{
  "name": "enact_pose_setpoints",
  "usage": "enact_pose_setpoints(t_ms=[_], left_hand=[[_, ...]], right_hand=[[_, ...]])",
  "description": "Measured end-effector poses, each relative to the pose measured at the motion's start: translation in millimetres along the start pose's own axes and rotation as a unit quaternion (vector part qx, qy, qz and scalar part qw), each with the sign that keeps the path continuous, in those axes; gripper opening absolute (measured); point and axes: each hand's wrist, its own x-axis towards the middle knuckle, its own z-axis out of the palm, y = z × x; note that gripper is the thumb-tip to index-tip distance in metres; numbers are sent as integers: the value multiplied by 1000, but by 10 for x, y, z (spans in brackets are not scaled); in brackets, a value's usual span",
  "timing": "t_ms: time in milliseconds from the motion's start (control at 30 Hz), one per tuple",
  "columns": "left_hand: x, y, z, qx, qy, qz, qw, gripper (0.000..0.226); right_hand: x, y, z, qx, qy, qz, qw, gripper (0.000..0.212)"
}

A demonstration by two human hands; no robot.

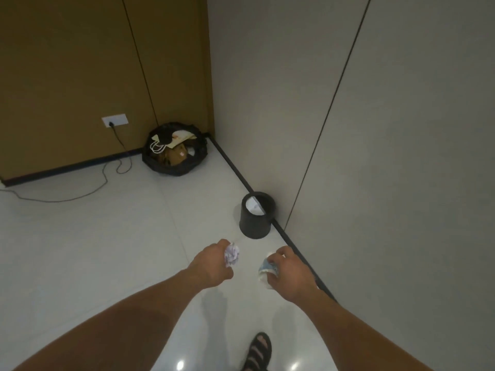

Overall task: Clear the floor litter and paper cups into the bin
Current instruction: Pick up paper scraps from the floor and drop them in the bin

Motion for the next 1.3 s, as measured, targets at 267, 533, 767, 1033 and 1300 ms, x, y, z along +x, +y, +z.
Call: enact_pose_setpoints(t_ms=[267,533,767,1033,1300], left_hand=[[1172,24,-534,10,-7,-23,1000,45],[2768,-34,-835,2,-83,20,996,46],[4158,-211,-1106,30,-155,47,986,45],[5476,-116,-989,39,-218,49,974,50],[6953,-374,150,11,-226,38,973,44]], right_hand=[[1407,177,-434,18,-14,-11,1000,42],[2618,417,-461,32,-31,58,997,40],[3600,566,-572,73,-29,149,986,41],[4552,1101,-478,124,-67,200,970,39],[5935,2007,603,122,-91,210,966,35]])
